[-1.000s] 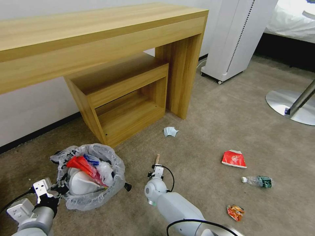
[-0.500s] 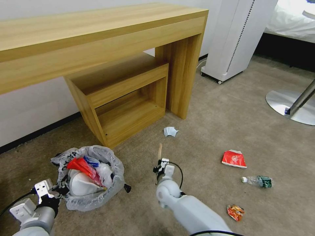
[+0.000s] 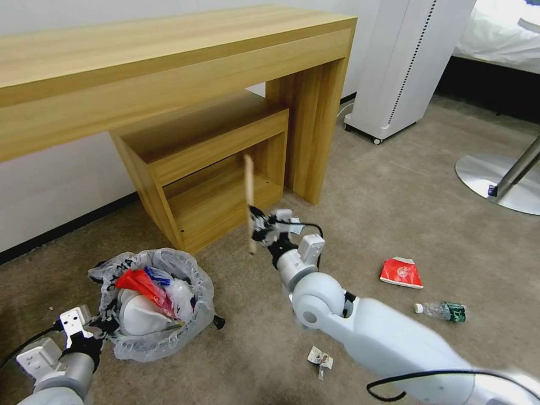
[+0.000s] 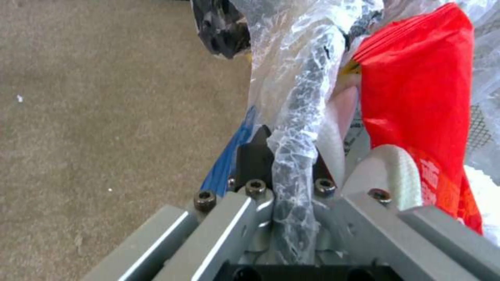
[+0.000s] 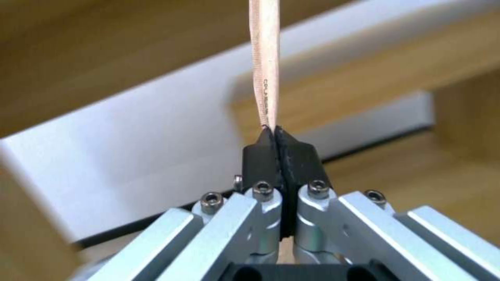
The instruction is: Pick up the trash bin and place the garbage on the floor into it.
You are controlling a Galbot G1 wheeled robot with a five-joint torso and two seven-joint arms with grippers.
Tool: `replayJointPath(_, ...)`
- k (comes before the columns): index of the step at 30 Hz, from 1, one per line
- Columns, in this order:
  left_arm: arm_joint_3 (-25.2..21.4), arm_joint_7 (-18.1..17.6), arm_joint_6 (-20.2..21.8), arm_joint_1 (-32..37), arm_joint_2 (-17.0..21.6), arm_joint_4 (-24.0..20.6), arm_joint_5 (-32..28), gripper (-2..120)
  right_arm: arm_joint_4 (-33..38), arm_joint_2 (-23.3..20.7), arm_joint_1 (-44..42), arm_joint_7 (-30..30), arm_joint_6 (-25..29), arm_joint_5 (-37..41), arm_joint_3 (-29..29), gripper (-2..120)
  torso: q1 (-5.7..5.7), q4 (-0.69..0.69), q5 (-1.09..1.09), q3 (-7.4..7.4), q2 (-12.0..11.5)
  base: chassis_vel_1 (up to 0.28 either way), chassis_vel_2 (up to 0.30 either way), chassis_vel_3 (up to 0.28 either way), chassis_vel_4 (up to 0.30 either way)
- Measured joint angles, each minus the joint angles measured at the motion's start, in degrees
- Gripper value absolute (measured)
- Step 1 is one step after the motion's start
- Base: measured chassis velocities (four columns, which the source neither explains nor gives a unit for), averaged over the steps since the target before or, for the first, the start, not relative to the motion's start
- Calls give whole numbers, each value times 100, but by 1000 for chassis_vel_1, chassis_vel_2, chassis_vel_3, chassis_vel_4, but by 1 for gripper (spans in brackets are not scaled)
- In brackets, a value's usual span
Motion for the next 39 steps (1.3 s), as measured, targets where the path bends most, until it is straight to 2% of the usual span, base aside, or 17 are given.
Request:
replayJointPath(7,-8,-34,80,-26,7,-128,-76,1,34,202,706,-172,98,-53,-807,0,0,1,-1,0,0,0,0,0,0)
replayJointPath(11,-22,-43,99,-29,-20,-231,-128,1,-254,493,1042,-208,129,-251,-1297,0,0,0,-2,0,0,0,0,0,0)
replayJointPath(18,-25,-41,103,-23,-56,-302,-154,1,-886,961,1176,-354,288,-532,-1738,0,0,1,-2,0,0,0,0,0,0)
replayJointPath(25,-17,-27,86,-44,-9,-285,-218,1,-1392,1220,1143,-445,429,-767,-2066,0,0,1,-1,0,0,0,0,0,0)
replayJointPath(39,9,-16,60,-118,70,-183,-293,1,-2154,1313,779,-646,787,-1604,-2390,0,0,0,-1,1,0,0,0,0,0)
